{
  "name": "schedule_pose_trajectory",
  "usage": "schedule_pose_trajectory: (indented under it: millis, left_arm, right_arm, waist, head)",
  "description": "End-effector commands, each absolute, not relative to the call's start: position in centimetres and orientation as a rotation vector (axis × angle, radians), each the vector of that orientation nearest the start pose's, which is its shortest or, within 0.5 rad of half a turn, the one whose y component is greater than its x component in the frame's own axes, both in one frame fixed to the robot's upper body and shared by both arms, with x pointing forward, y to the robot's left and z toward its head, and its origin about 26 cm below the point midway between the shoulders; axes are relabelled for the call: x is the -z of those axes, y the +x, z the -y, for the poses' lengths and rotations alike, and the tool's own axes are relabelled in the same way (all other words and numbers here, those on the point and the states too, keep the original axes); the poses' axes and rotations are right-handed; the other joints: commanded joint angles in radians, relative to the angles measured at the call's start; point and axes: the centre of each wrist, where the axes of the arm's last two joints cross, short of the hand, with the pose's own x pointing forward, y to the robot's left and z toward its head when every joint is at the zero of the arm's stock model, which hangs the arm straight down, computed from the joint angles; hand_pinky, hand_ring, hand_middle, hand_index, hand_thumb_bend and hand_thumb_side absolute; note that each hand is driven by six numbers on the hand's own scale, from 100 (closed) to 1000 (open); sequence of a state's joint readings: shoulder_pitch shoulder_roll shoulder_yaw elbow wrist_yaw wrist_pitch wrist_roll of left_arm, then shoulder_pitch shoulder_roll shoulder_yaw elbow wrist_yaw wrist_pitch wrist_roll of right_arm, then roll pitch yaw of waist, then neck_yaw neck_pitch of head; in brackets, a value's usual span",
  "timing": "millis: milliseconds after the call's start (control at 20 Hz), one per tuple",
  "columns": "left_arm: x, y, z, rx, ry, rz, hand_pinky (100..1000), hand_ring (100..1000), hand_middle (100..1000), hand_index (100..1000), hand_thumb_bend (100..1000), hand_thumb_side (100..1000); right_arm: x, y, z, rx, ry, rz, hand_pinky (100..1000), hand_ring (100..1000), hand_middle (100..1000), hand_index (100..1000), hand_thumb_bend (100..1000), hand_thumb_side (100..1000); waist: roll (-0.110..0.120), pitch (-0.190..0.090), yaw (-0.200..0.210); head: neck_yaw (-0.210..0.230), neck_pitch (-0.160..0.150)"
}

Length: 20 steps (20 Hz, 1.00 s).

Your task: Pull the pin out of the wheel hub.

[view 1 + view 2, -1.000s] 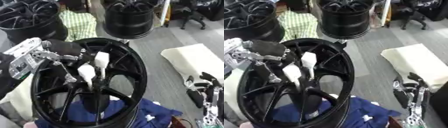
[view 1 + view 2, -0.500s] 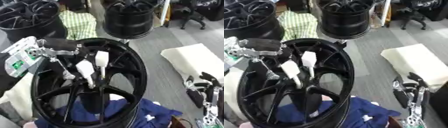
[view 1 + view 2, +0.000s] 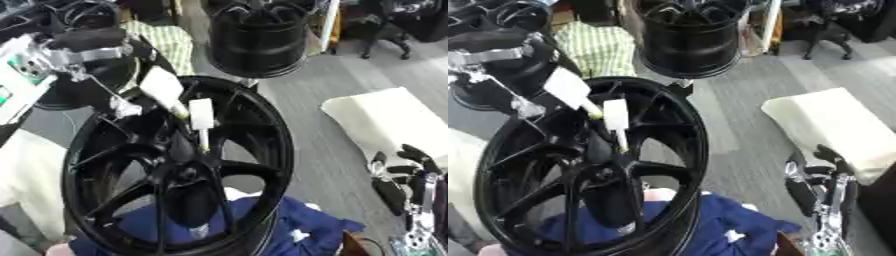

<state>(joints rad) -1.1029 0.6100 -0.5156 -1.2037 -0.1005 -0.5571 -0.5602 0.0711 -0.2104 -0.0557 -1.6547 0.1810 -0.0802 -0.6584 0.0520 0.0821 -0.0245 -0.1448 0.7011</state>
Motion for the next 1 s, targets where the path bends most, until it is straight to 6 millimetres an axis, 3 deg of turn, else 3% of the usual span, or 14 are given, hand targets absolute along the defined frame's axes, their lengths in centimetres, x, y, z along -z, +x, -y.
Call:
schedule_pose_trajectory:
  millis: [50,200,250,300,500,550,600,650,700,750,850,1000]
  left_arm:
    - [-32.2,44.3,-26.6,-2.519,-0.232,-1.943,580,429,404,641,100,187]
    - [-31.7,43.4,-33.2,-2.566,-0.354,-2.113,572,427,401,643,100,197]
    - [-31.1,43.0,-35.4,-2.587,-0.386,-2.18,564,425,397,642,100,100]
    - [-30.5,42.5,-37.2,-2.607,-0.412,-2.242,562,425,397,642,100,212]
    - [-27.3,40.3,-43.1,-2.721,-0.495,-2.427,565,439,413,665,100,202]
    - [-26.5,39.9,-44.1,-2.757,-0.513,-2.447,598,490,484,737,100,153]
    - [-25.4,39.4,-45.0,-2.807,-0.536,-2.454,614,514,516,771,100,175]
    - [-24.4,39.0,-45.7,-2.853,-0.555,-2.453,637,549,570,819,100,312]
    - [-23.2,38.7,-46.4,-2.906,-0.57,-2.45,646,566,599,837,130,389]
    - [-22.0,38.3,-46.9,-2.958,-0.586,-2.441,657,582,641,861,223,539]
    - [-20.1,37.7,-47.7,-3.036,-0.619,-2.429,662,595,713,898,386,751]
    - [-16.8,36.4,-48.9,-3.135,-0.647,-2.499,664,604,759,913,424,827]
  right_arm:
    - [-1.2,25.7,31.7,0.279,-0.866,1.717,396,528,657,765,262,198]
    - [-1.1,25.6,31.8,0.284,-0.872,1.714,396,528,657,766,261,198]
    - [-1.1,25.6,31.8,0.285,-0.873,1.713,396,528,657,766,260,199]
    - [-1.1,25.6,31.8,0.286,-0.873,1.713,396,528,657,766,260,199]
    - [-1.1,25.5,31.8,0.294,-0.875,1.709,396,528,657,766,259,199]
    - [-1.1,25.5,31.8,0.294,-0.874,1.708,395,528,657,766,260,198]
    - [-1.1,25.5,31.7,0.294,-0.872,1.707,395,528,657,766,260,198]
    - [-1.1,25.5,31.7,0.294,-0.87,1.706,396,528,657,766,260,199]
    - [-1.1,25.5,31.6,0.295,-0.868,1.707,396,528,657,766,260,198]
    - [-1.1,25.5,31.6,0.295,-0.865,1.707,395,528,657,766,261,199]
    - [-1.1,25.5,31.5,0.296,-0.861,1.705,395,527,657,766,261,199]
    - [-1.0,25.5,31.5,0.303,-0.86,1.699,394,527,656,766,261,199]
  waist:
    - [-0.004,-0.018,0.007]
    - [-0.006,-0.018,0.017]
    - [-0.007,-0.018,0.02]
    - [-0.009,-0.018,0.022]
    - [-0.017,-0.015,0.032]
    - [-0.02,-0.015,0.036]
    - [-0.022,-0.015,0.04]
    - [-0.024,-0.015,0.042]
    - [-0.027,-0.014,0.045]
    - [-0.03,-0.014,0.047]
    - [-0.034,-0.013,0.049]
    - [-0.044,-0.009,0.05]
  head:
    - [-0.008,-0.006]
    - [-0.012,-0.007]
    - [-0.013,-0.006]
    - [-0.014,-0.006]
    - [-0.016,-0.004]
    - [-0.016,-0.002]
    - [-0.016,0.0]
    - [-0.015,0.001]
    - [-0.015,0.002]
    - [-0.015,0.003]
    - [-0.015,0.005]
    - [-0.015,0.009]
